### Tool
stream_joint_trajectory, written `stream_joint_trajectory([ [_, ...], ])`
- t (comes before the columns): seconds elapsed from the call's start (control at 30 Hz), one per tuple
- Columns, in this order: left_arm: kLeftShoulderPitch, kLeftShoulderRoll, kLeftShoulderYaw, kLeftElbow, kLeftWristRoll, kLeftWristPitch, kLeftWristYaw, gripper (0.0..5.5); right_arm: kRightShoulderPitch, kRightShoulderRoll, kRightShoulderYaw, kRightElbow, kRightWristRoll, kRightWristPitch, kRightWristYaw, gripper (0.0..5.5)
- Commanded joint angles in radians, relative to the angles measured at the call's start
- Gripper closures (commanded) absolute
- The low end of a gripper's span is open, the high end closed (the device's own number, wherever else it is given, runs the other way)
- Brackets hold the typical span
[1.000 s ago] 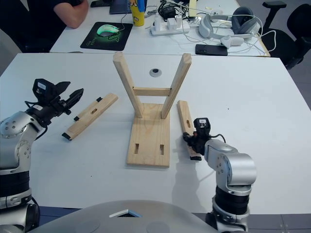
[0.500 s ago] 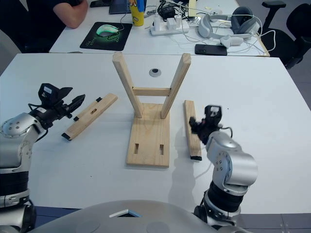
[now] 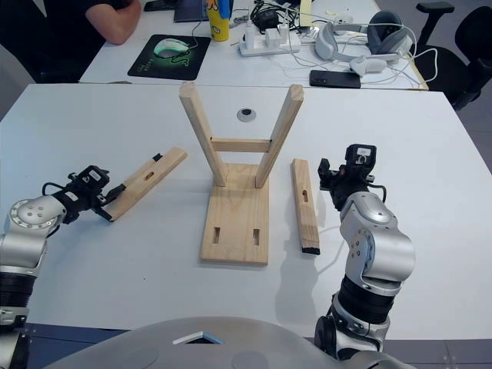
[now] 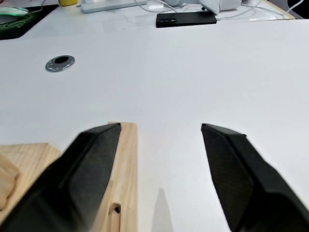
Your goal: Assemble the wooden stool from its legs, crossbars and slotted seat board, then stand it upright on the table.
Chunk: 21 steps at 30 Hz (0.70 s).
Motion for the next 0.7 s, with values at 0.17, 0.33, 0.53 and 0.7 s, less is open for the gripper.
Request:
stream_joint_trajectory([
  [0.17, 0.057, 0.001, -0.032, -0.193, -0.050, 0.066, -0.103, 2.90, -0.014, -0.057, 0.017, 0.046, 0.005, -0.032, 0.023, 2.41],
  [0.33, -0.007, -0.017, 0.003, -0.189, -0.041, 0.112, -0.044, 2.90, 0.013, -0.044, 0.037, 0.032, 0.003, -0.049, 0.016, 2.41],
  [0.53, -0.045, -0.019, 0.053, -0.092, -0.037, 0.101, 0.015, 2.90, 0.037, -0.037, 0.054, 0.030, 0.004, -0.071, 0.015, 2.41],
  [0.7, -0.037, -0.060, 0.037, -0.043, -0.110, 0.141, -0.050, 2.90, 0.025, -0.049, 0.055, 0.049, 0.006, -0.081, 0.020, 2.41],
])
